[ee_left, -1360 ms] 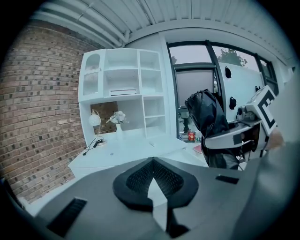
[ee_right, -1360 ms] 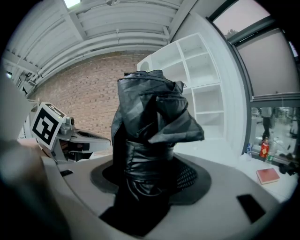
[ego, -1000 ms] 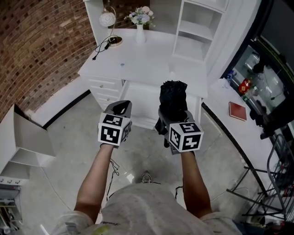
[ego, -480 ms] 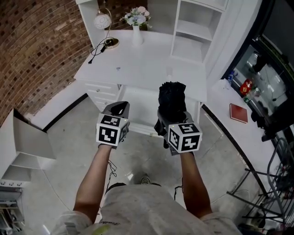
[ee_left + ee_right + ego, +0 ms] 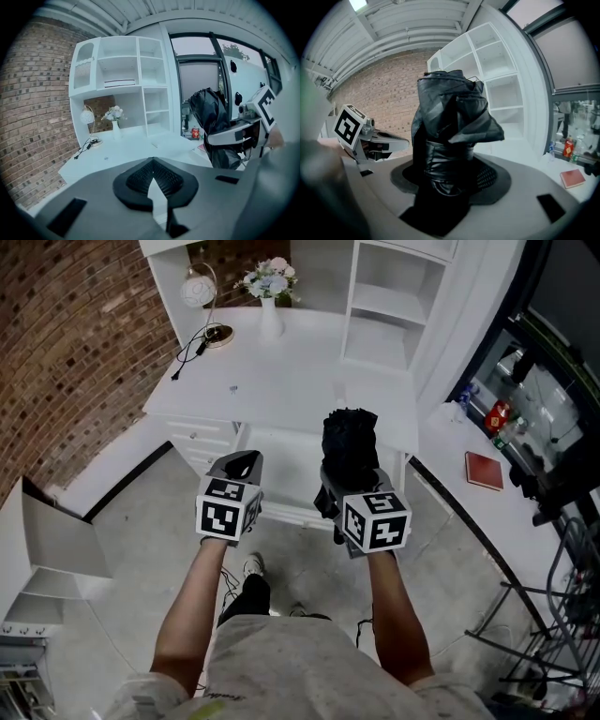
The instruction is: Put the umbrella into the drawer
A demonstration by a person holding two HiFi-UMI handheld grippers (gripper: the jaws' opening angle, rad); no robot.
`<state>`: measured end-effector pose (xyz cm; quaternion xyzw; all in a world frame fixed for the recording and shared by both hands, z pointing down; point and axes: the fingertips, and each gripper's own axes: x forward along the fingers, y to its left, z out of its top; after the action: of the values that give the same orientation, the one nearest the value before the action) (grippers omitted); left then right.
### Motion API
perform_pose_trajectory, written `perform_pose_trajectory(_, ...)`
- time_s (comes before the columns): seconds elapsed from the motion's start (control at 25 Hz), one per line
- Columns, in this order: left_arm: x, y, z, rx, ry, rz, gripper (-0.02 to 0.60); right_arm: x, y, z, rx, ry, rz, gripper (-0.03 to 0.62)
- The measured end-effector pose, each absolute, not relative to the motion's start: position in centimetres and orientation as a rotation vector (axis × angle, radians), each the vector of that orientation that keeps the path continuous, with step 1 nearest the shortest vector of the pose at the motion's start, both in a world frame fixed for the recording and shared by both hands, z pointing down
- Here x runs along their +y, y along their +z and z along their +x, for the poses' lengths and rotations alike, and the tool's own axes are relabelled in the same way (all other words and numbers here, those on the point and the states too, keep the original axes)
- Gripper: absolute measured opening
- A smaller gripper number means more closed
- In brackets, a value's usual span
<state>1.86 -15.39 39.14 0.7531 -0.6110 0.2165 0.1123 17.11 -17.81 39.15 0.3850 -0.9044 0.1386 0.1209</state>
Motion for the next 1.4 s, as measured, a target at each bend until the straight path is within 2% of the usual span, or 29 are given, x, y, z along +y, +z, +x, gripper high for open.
perform_pose_trajectory(0.84,-26.0,42.1,-4.7,-1.607,0.584,2.308,-0.003,-26.6,40.8,10.7,-2.487,0.38,1.207,0.258)
perform_pose_trajectory(1.4,-28.3,44.6,-7.7,-1.549,0.6,2.316,-0.003,-29.5,42.3,7.8,-2.429,0.351,1.175,0.256)
